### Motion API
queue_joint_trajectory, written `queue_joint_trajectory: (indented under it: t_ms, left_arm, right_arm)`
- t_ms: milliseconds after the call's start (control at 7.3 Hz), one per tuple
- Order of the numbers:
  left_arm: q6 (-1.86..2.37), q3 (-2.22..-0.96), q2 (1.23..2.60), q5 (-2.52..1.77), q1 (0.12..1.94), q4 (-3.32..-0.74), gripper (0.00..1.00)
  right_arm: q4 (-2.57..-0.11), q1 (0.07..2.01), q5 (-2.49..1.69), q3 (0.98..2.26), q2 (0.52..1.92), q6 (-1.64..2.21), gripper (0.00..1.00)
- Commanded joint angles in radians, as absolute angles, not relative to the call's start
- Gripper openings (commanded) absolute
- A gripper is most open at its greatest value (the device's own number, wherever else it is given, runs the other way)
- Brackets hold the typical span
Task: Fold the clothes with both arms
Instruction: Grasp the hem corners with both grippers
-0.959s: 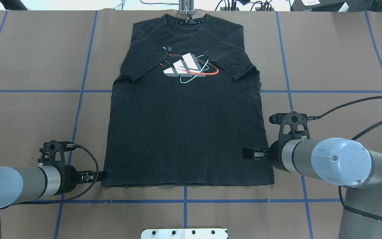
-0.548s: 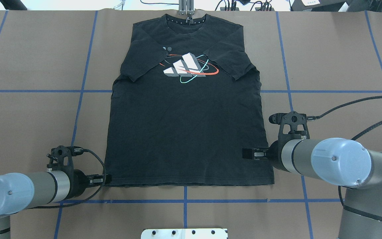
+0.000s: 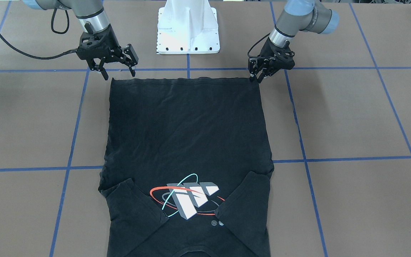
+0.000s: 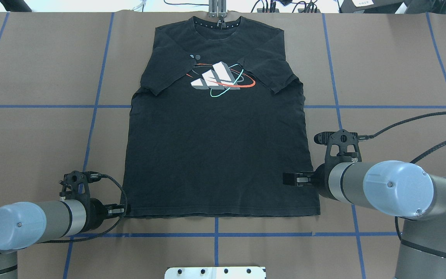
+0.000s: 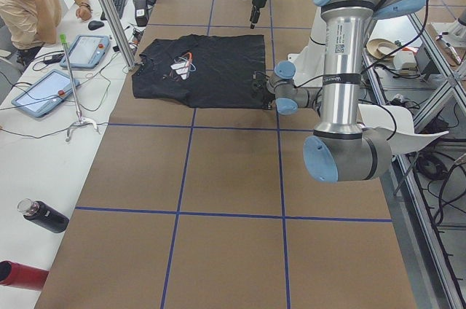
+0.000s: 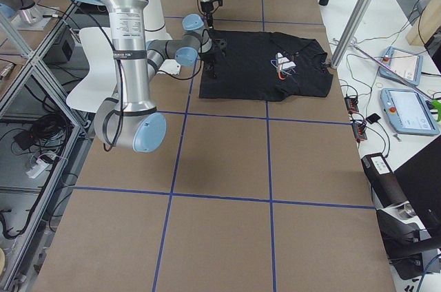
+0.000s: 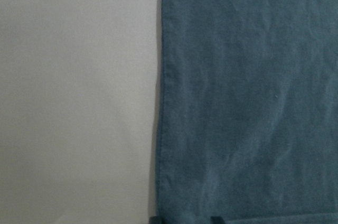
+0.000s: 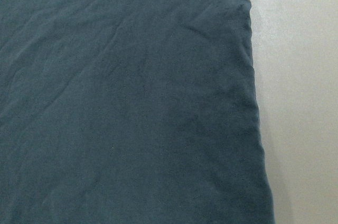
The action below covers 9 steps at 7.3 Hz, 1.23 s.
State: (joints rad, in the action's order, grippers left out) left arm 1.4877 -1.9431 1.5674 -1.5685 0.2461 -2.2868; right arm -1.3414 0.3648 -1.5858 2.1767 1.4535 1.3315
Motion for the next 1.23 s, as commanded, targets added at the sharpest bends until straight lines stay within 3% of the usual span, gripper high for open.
queue_joint_trajectory:
  t_ms: [0,548,822,1097]
  left_arm:
    - [1.486,-1.947,1.562,-1.569,0.247,-2.286,0.42]
    - [1.486,-1.945,1.563,-1.572,0.245,-2.283,0.26]
    - [1.486,-1.953,1.56,-1.572,0.245,-2.272,0.0]
    - [1.486,-1.985,1.56,-1.572,0.245,-2.237,0.0]
  right_arm:
    - [-1.341,0.365,-1.586,2.177,1.451,1.331,1.0]
    - [-1.341,0.365,-1.586,2.177,1.45,1.33,1.0]
    - [-1.341,0.364,-1.586,2.177,1.456,1.33,1.0]
    - [-1.341,0.359,-1.582,2.177,1.497,1.331,1.0]
